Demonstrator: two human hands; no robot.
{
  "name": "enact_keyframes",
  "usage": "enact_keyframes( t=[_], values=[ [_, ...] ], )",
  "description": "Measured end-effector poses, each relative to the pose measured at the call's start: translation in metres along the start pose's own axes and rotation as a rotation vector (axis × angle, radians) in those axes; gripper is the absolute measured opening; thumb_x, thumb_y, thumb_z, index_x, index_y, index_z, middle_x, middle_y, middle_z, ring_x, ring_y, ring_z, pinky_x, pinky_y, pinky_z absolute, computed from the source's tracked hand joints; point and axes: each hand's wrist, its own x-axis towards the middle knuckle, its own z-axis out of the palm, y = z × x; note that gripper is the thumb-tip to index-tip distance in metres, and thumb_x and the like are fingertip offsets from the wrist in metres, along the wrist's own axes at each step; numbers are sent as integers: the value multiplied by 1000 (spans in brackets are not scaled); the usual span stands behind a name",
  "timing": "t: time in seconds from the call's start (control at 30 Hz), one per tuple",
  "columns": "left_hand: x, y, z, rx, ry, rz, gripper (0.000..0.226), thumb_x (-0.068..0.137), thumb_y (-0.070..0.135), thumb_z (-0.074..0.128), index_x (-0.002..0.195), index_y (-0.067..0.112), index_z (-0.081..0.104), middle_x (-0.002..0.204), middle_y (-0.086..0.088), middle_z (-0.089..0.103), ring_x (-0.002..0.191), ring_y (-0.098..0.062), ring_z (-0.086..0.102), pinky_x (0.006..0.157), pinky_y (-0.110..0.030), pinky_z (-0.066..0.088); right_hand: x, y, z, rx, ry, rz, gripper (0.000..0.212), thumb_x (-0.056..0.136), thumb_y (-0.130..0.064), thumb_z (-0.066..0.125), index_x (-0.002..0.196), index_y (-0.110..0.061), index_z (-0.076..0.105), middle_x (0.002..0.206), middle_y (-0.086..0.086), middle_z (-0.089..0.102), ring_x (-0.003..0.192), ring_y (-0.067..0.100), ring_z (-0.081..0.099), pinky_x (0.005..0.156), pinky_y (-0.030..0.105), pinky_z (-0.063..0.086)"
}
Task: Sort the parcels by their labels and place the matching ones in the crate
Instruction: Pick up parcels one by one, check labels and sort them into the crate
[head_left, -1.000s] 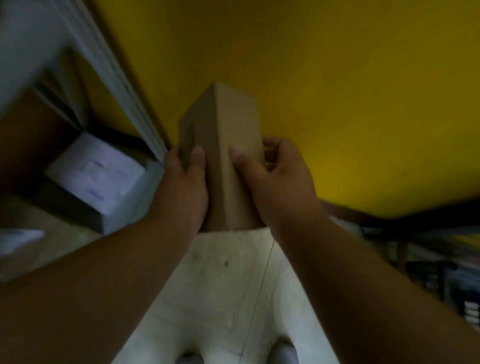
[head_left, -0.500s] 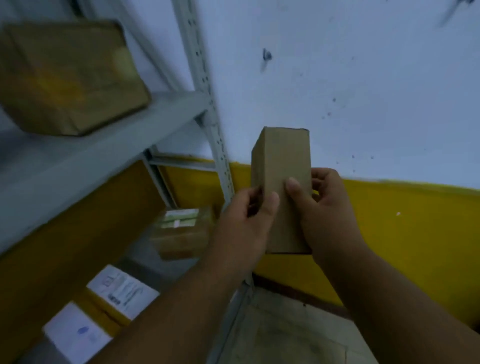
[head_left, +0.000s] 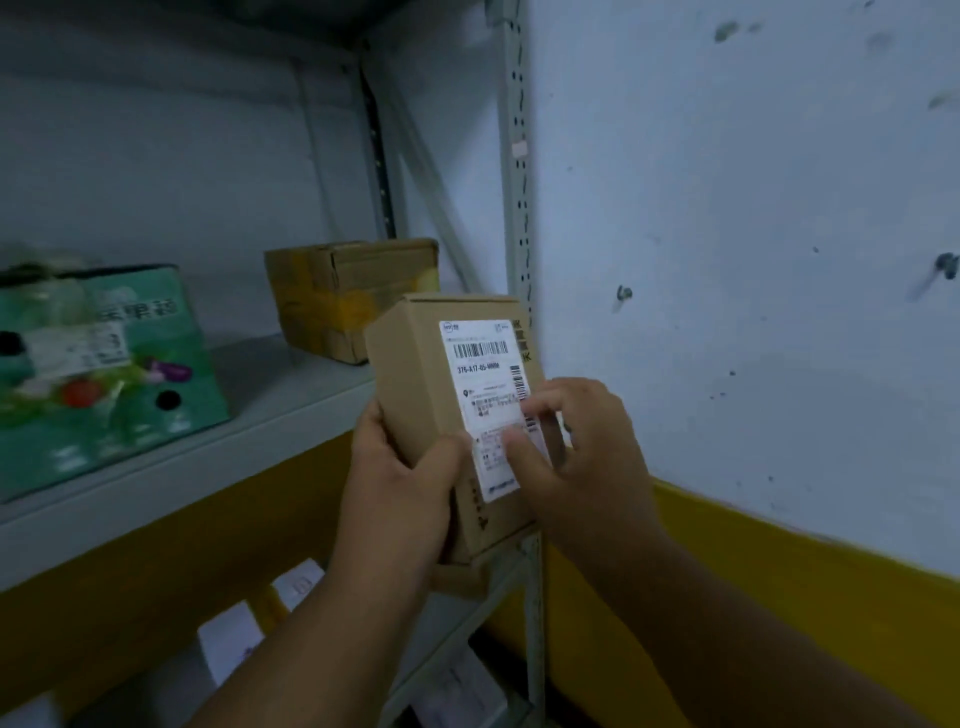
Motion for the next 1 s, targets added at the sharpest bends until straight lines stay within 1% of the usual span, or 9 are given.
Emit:
enact_keyframes(
  t=[0.1, 0.13, 0.2, 0.3, 0.43, 0.57, 0.67, 0.83, 1.0],
  values=[
    [-23, 12, 8, -60, 24, 39, 50, 96, 12, 52, 126, 52, 54, 108, 11, 75, 92, -18, 75, 78, -48, 61, 2, 1, -17, 111, -145, 158, 69, 81, -49, 73, 137, -28, 40, 124, -16, 48, 114, 0, 51, 90, 18, 46],
    [-31, 15, 12, -79, 33, 39, 52, 97, 11, 48, 123, 55, 55, 106, 11, 76, 91, -18, 75, 77, -47, 61, 3, -3, -26, 256, -249, 237, 69, 81, -47, 75, 138, -30, 39, 124, -17, 55, 108, -1, 60, 83, 19, 53],
    [-49, 20, 20, -102, 61, 34, 52, 99, 11, 42, 121, 56, 56, 104, 10, 76, 91, -19, 75, 77, -46, 61, 4, -4, -41, 496, -465, 317, 46, 84, -38, 75, 122, -31, 50, 110, -12, 72, 89, 0, 72, 68, 22, 59],
    [-82, 17, 24, -144, 170, -11, 45, 102, 22, 45, 139, 47, 48, 111, 8, 75, 97, -19, 74, 81, -46, 60, -2, -2, -55, 671, -601, 307, 40, 84, -37, 75, 119, -36, 55, 104, -13, 75, 88, 9, 75, 73, 40, 63],
    [-138, 20, 10, 9, 355, -39, 55, 73, 63, 60, 127, 51, 53, 109, 15, 74, 96, -10, 73, 85, -43, 58, -36, -17, -48, 698, -647, 213, 55, 81, -47, 74, 129, -43, 48, 107, -18, 72, 89, 3, 73, 70, 33, 63],
    [-212, 22, -25, 215, 590, 22, 36, 86, 55, 55, 122, 50, 52, 104, 18, 72, 90, 2, 71, 70, -20, 57, -99, -57, -35, 769, -710, 65, 64, 75, -64, 62, 131, -36, 45, 112, -16, 68, 90, -5, 69, 67, 19, 59],
    [-270, 20, -54, 269, 668, 44, 58, 78, 60, 55, 133, 43, 48, 110, 14, 72, 96, -5, 72, 74, -27, 60, -145, -90, -31, 834, -807, -8, 66, 77, -60, 60, 134, -30, 45, 114, -17, 66, 95, -4, 68, 69, 20, 59],
    [-368, 14, -100, 313, 843, 5, 57, 73, 62, 56, 126, 42, 54, 102, 21, 73, 94, -5, 72, 71, -23, 59, -228, -144, -21, 970, -972, -68, 57, 83, -48, 61, 134, -29, 44, 113, -23, 65, 100, -6, 66, 72, 13, 55],
    [-502, 16, -167, 347, 1110, -99, 49, 71, 68, 52, 116, 49, 57, 98, 20, 74, 89, -3, 73, 73, -27, 60, -355, -231, -14, 1029, -1176, -85, 56, 81, -70, 58, 129, -46, 42, 124, -14, 64, 107, 2, 67, 78, 25, 60]
  ],
)
